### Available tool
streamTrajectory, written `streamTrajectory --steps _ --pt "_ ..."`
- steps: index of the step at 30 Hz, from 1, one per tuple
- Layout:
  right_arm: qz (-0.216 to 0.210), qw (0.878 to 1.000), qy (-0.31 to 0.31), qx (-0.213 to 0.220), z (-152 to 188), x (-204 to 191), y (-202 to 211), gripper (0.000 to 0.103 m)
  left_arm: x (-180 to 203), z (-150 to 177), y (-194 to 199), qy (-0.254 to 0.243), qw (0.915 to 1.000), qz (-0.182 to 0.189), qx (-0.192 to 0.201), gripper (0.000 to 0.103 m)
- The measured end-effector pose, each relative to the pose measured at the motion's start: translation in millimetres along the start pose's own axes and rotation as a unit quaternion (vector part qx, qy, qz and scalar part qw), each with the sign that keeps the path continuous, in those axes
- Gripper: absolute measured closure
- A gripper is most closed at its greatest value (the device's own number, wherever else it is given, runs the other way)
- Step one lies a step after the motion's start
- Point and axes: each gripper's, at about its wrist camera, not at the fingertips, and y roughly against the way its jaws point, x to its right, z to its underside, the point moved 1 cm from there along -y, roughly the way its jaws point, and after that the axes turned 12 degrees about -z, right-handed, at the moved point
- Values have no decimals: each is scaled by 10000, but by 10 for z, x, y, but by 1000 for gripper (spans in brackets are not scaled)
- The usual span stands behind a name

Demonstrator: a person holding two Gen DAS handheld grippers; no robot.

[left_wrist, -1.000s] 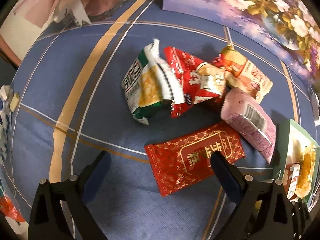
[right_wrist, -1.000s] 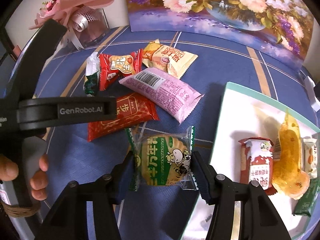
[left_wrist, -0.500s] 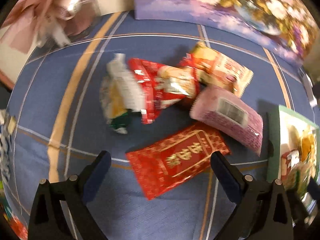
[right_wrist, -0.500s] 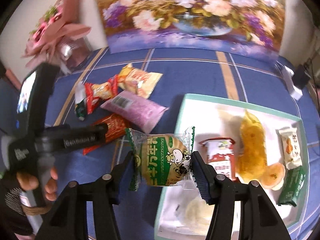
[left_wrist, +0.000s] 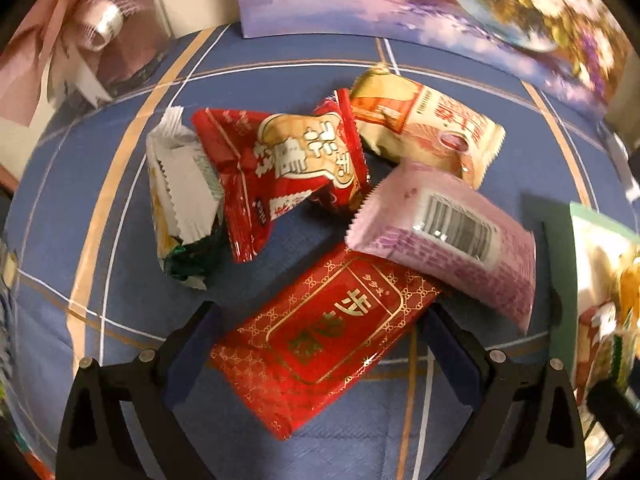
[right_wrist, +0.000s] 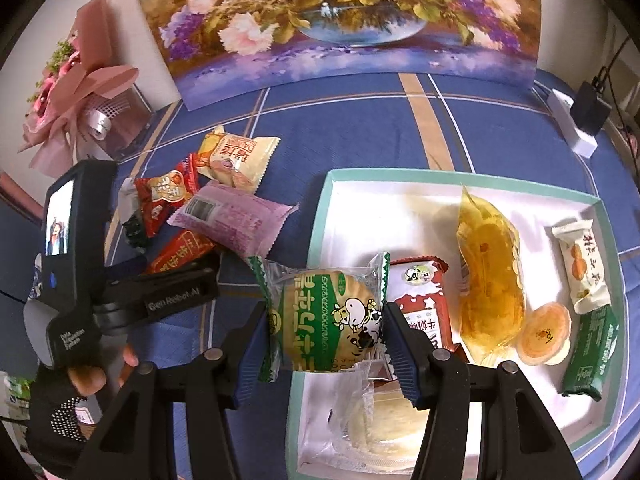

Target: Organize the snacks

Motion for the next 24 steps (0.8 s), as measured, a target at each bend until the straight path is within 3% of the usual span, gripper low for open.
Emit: streamTrajectory --steps 5,11,16,24 --pt "-12 10000 -76 -30 15 41 -2 44 -58 39 15 102 9999 17 17 6" --pt "-6 10000 -73 -59 11 47 -9 44 -16 7 52 -179 9998 97 31 23" --pt "9 9999 -61 -84 6 43 -7 44 82 37 136 -387 9988 210 -229 26" --pt "-12 9999 -74 -95 5 42 -5 44 56 218 246 -64 9927 991 -691 26"
